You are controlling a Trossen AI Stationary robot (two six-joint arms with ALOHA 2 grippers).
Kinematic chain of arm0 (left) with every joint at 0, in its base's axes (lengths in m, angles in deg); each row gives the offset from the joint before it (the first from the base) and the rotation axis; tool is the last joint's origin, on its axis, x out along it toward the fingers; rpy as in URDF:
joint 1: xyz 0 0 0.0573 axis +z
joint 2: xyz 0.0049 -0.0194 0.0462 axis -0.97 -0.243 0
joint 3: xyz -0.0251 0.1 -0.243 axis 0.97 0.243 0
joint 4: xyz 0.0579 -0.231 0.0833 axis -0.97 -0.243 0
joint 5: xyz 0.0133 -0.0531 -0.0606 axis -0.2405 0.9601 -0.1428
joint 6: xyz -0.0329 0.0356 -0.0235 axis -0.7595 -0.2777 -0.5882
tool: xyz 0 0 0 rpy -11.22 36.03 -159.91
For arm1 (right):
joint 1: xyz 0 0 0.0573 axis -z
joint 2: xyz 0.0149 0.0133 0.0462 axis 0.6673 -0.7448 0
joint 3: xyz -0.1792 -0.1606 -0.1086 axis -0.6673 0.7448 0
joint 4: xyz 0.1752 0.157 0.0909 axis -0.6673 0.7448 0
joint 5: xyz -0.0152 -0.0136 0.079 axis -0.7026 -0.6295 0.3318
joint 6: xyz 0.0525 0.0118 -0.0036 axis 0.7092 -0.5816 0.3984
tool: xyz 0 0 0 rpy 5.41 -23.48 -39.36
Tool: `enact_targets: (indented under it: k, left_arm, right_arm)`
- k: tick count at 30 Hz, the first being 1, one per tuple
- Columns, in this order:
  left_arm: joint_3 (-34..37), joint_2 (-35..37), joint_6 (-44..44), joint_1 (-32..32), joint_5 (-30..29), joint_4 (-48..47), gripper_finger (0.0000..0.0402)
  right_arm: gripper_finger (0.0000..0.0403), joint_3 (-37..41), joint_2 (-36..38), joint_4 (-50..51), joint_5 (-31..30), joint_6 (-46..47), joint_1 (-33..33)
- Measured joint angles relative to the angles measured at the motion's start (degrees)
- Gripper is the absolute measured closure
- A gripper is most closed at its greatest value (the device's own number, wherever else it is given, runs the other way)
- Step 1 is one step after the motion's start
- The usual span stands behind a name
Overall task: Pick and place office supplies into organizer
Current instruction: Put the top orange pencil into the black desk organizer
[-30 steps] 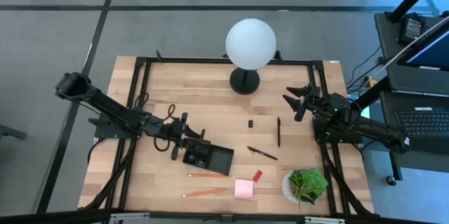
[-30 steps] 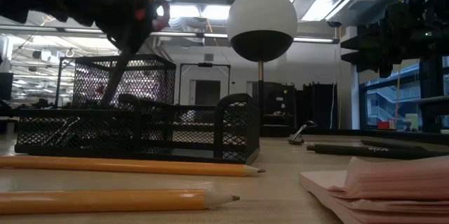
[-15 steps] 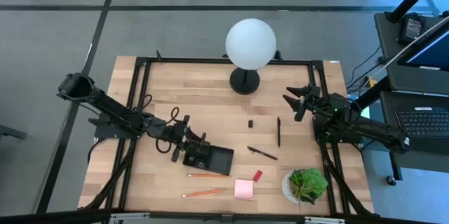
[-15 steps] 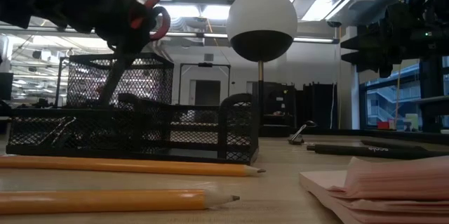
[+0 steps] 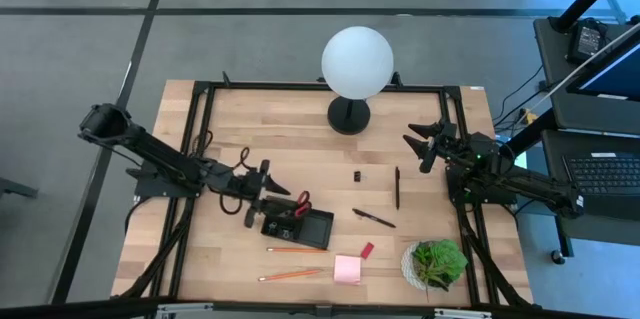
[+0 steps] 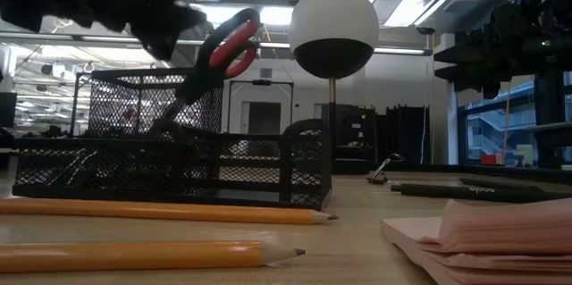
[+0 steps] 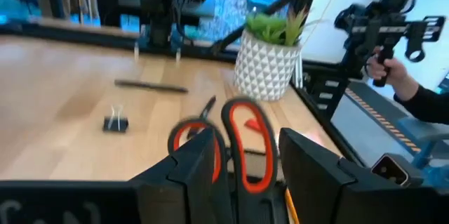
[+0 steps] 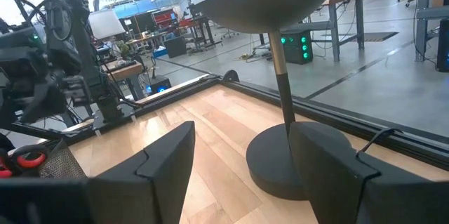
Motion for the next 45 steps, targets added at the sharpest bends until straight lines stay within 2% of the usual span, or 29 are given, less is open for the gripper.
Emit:
enact_targets:
  k: [6,11,15,21,28,35,40,45]
  left_arm:
    - [-0.62,4.12,9.45,-2.86,0.85,0.78,0.0253]
    - [-4.29,2.69,15.79,-8.49,0.66,0.77,0.0256]
    - [-6.78,-1.02,16.62,-13.55,-4.62,-1.55,0.0257]
    - [-10.24,-7.07,6.52,-20.93,-17.67,-8.88,0.0257]
    - [-17.89,-14.18,-2.98,-27.81,-24.35,-19.60,0.0258]
    - [-25.09,-21.38,-13.49,-30.95,-27.99,-32.87,0.0281]
    - [-27.28,-26.22,-15.10,-30.95,-27.59,-35.32,0.0292]
    - [-27.45,-29.37,-19.14,-30.91,-24.76,-35.64,0.0291]
  right_arm:
    - [0.0167,0.02,0.00,-0.02,0.00,-0.04,0.02]
    - [0.0167,0.02,0.00,0.01,0.00,0.04,0.00]
    - [0.0167,0.02,0.00,-0.02,0.00,0.11,0.00]
    - [0.0167,0.00,0.00,0.01,0.00,0.13,0.01]
    - [0.0167,0.01,0.00,0.01,0.00,0.13,0.00]
    - [0.0167,0.01,0.00,0.01,0.00,0.09,0.00]
    - [0.0167,0.01,0.00,0.01,0.00,0.27,0.01]
    - [0.0167,0.00,0.00,0.00,0.00,1.62,0.00]
